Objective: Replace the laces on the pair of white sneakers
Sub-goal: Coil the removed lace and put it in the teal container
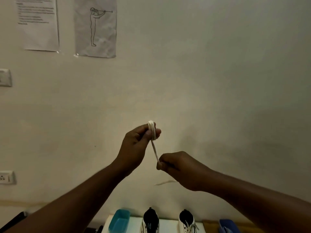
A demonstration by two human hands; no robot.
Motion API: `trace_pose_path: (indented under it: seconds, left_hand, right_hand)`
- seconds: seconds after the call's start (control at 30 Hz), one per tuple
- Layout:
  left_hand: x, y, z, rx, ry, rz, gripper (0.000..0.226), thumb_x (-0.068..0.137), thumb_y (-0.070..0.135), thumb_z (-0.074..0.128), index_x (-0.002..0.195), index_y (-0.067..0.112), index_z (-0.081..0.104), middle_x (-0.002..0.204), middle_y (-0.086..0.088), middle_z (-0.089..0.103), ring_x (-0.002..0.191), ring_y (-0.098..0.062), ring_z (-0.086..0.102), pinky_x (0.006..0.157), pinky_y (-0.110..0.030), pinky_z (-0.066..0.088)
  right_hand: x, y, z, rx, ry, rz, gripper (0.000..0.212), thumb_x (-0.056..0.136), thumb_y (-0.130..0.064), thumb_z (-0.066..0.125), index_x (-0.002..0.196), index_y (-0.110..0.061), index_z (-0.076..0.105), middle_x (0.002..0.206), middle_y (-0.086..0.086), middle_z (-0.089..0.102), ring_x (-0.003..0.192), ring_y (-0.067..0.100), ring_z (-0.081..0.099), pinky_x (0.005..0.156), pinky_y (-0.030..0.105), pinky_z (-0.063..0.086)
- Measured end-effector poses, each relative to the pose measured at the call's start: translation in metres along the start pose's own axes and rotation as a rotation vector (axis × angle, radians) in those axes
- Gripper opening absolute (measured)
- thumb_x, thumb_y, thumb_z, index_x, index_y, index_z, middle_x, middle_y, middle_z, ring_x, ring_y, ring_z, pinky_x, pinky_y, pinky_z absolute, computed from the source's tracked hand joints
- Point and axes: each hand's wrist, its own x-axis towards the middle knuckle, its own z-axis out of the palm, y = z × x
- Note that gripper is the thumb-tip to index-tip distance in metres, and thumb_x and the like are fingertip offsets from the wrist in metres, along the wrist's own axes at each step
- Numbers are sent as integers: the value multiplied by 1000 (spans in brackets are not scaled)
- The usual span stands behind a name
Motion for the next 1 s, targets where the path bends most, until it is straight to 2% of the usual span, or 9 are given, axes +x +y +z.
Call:
trace_pose_path:
  seconds: [0.17, 0.27, 0.43, 0.57, 0.67, 0.77, 0.83, 0.9, 1.0]
  left_hand:
    - [-14, -20, -3, 244, -178, 100, 27, 105, 3, 50, 121, 9, 72, 110, 1, 77, 109, -14, 71, 98, -27, 53]
    - [-23, -22, 6, 190, -281, 10, 27, 106, 5, 48, 121, 5, 70, 108, -5, 78, 107, -22, 72, 99, -34, 55]
    - [-28, -2, 17, -73, -354, -84, 29, 107, 19, 49, 119, 3, 70, 105, -14, 75, 102, -26, 71, 97, -36, 55]
    - [-23, 13, 21, -324, -171, -153, 31, 102, 22, 52, 121, 6, 70, 111, -18, 74, 109, -28, 70, 101, -39, 54]
    - [-13, 13, 14, -398, -6, -142, 33, 100, 25, 55, 122, 5, 69, 113, -14, 74, 111, -27, 70, 105, -42, 52]
    - [-11, 10, 10, -200, 103, -61, 26, 101, 25, 58, 116, 10, 73, 111, -9, 76, 108, -23, 73, 102, -38, 53]
    - [-16, 4, 11, 6, 84, 39, 19, 103, 19, 58, 116, 18, 72, 105, -2, 78, 104, -16, 74, 94, -28, 55]
    - [-20, -4, 11, 171, 21, 98, 19, 104, 15, 58, 112, 23, 73, 98, 3, 78, 98, -11, 74, 86, -28, 57]
    - [-22, -13, 12, 272, -45, 141, 22, 107, 15, 52, 104, 10, 73, 92, 1, 75, 91, -14, 71, 83, -33, 56]
  right_hand:
    - [15, -26, -57, -89, 170, -114, 20, 103, -29, 58, 87, -36, 67, 72, -13, 63, 64, 6, 57, 60, 25, 47]
    - [37, -19, -85, -128, 250, -120, 14, 103, -27, 61, 95, -22, 71, 77, -9, 67, 70, 9, 61, 64, 29, 52]
    - [56, 4, -71, 113, 259, -80, 8, 98, -21, 69, 95, -19, 76, 80, -12, 71, 74, 2, 64, 70, 20, 50]
    - [43, 24, -35, 195, 245, -35, 15, 100, -14, 63, 88, -16, 72, 77, -2, 69, 69, 12, 62, 64, 34, 54]
    - [15, 24, -7, 140, 239, 29, 21, 105, -25, 58, 92, -19, 73, 76, -8, 67, 69, 2, 61, 64, 22, 49]
    - [-11, 4, 8, 91, 145, 65, 27, 107, -32, 52, 95, -17, 70, 78, -10, 67, 73, 2, 63, 67, 26, 52]
    - [-18, -16, 2, 98, 83, 57, 31, 107, -38, 48, 93, -21, 69, 76, -8, 64, 71, 5, 61, 67, 29, 52]
    - [-16, -37, -15, 146, 56, 29, 30, 107, -40, 48, 94, -25, 71, 73, -10, 61, 68, 4, 59, 62, 24, 50]
    - [0, -52, -52, 272, 47, 78, 30, 105, -35, 54, 92, -17, 73, 69, -10, 58, 62, 4, 50, 60, 22, 43]
